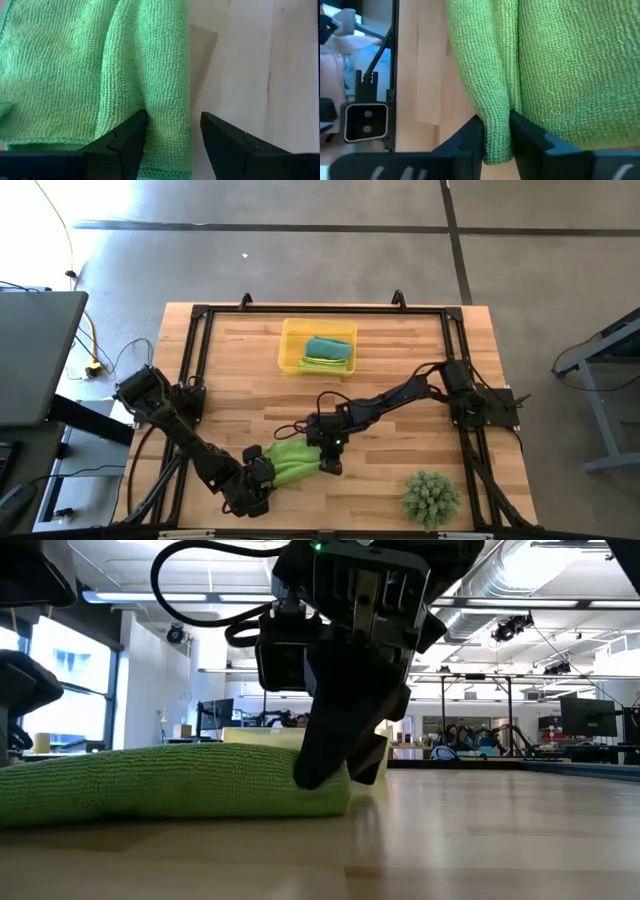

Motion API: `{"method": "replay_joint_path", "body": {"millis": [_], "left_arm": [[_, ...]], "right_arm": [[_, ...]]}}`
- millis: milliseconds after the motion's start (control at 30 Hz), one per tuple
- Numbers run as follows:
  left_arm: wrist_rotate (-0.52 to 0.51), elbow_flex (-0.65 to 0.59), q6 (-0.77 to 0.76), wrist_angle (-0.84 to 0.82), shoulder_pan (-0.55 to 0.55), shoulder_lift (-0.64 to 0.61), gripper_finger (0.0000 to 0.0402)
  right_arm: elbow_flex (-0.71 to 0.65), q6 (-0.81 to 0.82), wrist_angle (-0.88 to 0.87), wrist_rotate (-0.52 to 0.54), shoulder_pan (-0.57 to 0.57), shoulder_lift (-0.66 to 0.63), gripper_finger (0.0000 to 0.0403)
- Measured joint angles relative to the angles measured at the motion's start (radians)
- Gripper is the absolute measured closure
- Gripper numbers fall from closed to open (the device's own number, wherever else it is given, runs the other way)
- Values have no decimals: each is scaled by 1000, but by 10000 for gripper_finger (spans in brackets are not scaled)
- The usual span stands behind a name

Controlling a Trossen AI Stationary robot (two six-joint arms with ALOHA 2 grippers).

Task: Roll microfiber towels into tight, uniform cylinder then place into a basket
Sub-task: Roll the green microfiber towel

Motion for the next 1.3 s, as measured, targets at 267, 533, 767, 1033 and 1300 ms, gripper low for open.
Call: {"method": "replay_joint_path", "body": {"millis": [267, 533, 767, 1033, 1300], "left_arm": [[82, 0, -38, 27, -11, -1, 284], [196, -45, -124, 145, -8, -4, 381], [235, -186, -217, 434, -10, -18, 393], [265, -258, -184, 575, -15, -36, 393], [333, -258, -208, 567, 29, -40, 393]], "right_arm": [[0, -178, -121, 145, -35, -123, 305], [0, -439, -207, 524, 38, -316, 304], [2, -614, -35, 664, 198, -311, 304], [1, -632, 129, 681, 273, -163, 304], [0, -746, 182, 672, 283, -33, 304]]}}
